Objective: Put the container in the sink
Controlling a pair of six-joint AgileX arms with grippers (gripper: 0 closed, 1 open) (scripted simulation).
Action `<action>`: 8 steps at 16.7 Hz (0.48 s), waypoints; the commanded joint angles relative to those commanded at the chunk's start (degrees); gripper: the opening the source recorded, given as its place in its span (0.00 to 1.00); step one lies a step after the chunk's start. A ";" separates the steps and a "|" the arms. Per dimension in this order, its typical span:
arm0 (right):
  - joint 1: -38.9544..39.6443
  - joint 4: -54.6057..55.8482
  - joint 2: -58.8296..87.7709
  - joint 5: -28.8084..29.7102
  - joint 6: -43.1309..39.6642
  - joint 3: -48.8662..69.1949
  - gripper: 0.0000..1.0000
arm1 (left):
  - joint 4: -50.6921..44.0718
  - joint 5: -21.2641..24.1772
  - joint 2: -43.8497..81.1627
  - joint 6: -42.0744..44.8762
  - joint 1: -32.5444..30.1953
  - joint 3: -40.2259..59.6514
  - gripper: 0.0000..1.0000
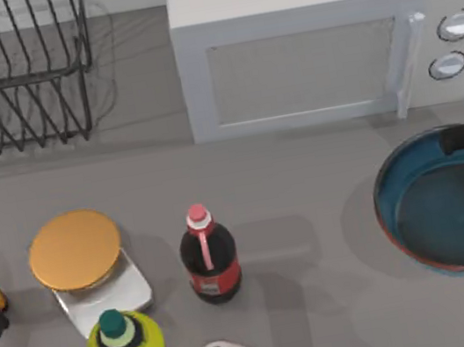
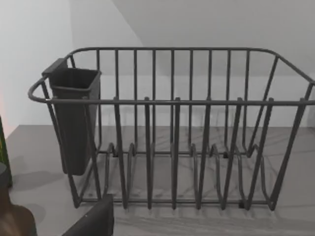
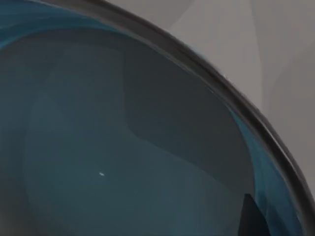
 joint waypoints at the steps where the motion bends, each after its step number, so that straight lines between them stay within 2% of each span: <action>1: 0.00 0.00 0.00 0.00 0.00 0.00 0.00 | 0.00 0.00 0.00 0.00 0.00 0.00 1.00; 4: -1.26 3.50 -1.05 -1.87 -1.44 0.16 0.00 | 0.00 0.00 0.00 0.00 0.00 0.00 1.00; 8: -6.21 16.55 -3.23 -7.57 -5.56 -0.55 0.00 | 0.00 0.00 0.00 0.00 0.00 0.00 1.00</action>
